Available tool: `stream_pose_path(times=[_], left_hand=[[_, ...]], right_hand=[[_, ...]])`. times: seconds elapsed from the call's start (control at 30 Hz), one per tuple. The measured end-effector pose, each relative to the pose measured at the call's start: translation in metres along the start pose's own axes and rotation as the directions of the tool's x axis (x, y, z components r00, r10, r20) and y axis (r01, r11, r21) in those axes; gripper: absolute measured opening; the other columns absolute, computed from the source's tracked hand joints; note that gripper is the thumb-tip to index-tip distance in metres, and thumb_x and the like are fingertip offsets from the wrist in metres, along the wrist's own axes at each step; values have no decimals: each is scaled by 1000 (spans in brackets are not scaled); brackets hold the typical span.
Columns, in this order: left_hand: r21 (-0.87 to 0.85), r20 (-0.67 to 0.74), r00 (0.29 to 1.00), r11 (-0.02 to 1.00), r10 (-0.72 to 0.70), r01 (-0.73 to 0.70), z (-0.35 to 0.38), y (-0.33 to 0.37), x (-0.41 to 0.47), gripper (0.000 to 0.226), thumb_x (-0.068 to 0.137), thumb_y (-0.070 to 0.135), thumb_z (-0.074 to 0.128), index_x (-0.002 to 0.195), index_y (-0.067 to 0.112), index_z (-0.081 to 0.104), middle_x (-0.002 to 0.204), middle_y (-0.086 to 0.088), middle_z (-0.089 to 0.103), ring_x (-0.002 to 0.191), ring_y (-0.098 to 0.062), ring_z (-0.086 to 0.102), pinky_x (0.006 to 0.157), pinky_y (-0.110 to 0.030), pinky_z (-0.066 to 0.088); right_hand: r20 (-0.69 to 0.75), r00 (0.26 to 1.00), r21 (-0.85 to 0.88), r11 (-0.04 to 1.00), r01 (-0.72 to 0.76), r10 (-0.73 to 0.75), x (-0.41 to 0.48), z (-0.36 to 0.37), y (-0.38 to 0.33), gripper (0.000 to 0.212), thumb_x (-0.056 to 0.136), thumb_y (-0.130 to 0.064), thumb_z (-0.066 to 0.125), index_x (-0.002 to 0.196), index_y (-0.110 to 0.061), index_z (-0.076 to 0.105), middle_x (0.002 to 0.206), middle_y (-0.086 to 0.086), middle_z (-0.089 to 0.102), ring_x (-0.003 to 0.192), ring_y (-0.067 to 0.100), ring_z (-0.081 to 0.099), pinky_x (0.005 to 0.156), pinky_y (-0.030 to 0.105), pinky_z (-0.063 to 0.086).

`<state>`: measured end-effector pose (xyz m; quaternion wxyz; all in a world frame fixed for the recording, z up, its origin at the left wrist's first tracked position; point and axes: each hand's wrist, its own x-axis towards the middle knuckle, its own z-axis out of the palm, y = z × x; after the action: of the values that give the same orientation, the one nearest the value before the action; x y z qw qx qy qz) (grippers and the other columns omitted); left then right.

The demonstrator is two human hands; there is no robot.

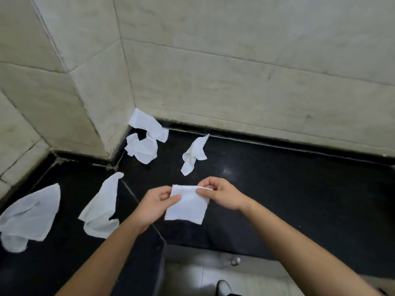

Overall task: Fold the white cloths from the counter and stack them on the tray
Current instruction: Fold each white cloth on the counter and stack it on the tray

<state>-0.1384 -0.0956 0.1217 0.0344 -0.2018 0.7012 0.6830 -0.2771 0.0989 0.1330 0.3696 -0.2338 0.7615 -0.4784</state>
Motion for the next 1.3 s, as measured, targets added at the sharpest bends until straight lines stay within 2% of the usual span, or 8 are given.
stream_pose_path(times=[0.2,0.53,0.6,0.77,0.9,1.0,1.1,1.3], left_hand=[[-197,84,989,971,-119,134,63,25,7,24,95,25,63,111,9,71,107,-12,75,102,-30,71,95,-50,53],[-91,161,984,991,-83,98,226,55,-22,32,95,36,62,110,9,71,104,-13,75,96,-29,72,87,-49,57],[-44,143,989,998,-47,54,273,60,-25,32,95,37,61,106,10,73,97,-10,76,86,-26,73,71,-40,59],[35,183,983,999,9,-15,404,57,-34,21,93,30,65,98,13,77,100,-13,76,98,-35,70,88,-51,54],[10,282,959,1000,-25,23,510,57,-46,23,93,27,64,102,8,76,101,-17,74,85,-29,71,65,-37,55],[-1,349,936,998,-53,58,584,63,-58,22,94,25,63,103,8,75,99,-17,74,82,-27,70,63,-34,53],[42,361,931,996,60,-80,647,72,-62,18,94,27,65,97,13,77,95,-15,75,85,-28,69,73,-42,53],[34,429,866,953,257,-300,748,91,-59,13,94,23,66,90,14,75,83,-3,76,75,-10,68,63,-26,53]], right_hand=[[-16,986,439,887,-145,169,-60,-29,23,35,98,-38,61,122,-14,71,119,6,72,114,20,67,101,34,51],[-338,930,463,886,29,146,-183,-98,105,30,95,-37,66,113,-14,73,112,9,75,105,24,70,100,47,53],[-386,912,471,880,65,140,-216,-124,121,29,95,-38,66,110,-16,74,108,7,76,97,18,70,91,43,54],[-491,848,548,828,122,200,-300,-179,177,29,91,-41,70,107,-17,75,103,-1,77,96,12,72,77,26,55],[-690,625,568,809,155,365,-363,-225,230,52,78,-61,71,84,-10,73,83,2,75,77,12,67,67,31,50],[-805,472,507,829,235,359,-413,-263,256,54,88,-54,66,58,-13,48,57,-7,47,57,8,43,54,26,34],[-902,301,383,893,234,308,-457,-303,269,54,97,-48,58,58,-22,31,53,-10,30,53,9,30,52,28,22],[-960,25,277,931,237,280,-506,-359,302,58,99,-59,42,67,-10,41,58,-8,44,58,9,43,58,33,35]])
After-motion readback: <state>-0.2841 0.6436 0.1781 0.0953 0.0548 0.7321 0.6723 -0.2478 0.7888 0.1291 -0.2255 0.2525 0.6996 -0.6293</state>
